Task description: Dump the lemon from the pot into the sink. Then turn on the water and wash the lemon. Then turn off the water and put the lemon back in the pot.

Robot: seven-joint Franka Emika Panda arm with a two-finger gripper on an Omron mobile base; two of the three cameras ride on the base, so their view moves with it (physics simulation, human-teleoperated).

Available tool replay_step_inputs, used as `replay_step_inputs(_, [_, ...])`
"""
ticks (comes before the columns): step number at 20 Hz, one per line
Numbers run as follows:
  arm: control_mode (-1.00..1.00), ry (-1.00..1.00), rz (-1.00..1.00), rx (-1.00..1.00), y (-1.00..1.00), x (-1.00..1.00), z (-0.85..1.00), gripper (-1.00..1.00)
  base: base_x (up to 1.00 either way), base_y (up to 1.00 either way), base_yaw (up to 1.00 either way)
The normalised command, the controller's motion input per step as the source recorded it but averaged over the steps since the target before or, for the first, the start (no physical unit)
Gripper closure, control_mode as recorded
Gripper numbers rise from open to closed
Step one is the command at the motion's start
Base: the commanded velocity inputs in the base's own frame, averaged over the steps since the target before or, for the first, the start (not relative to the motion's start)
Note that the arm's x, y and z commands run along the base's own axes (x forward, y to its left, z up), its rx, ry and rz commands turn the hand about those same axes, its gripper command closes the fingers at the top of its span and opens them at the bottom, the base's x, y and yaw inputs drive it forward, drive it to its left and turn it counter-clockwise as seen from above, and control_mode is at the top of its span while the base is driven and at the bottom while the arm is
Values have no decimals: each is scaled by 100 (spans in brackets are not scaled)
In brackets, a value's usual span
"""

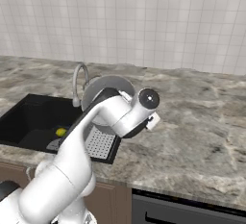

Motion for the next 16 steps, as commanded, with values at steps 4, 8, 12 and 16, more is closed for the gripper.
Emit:
replay_step_inputs(4, [-100,13,-18,0,-68,71,-11,100,0,0,0])
replay_step_inputs(8, [-100,14,-16,0,-57,34,-49,100,0,0,0])
replay_step_inputs(12, [-100,9,-13,0,-51,20,-54,100,0,0,0])
replay_step_inputs(16, [-100,0,-10,0,-45,10,-29,100,0,0,0])
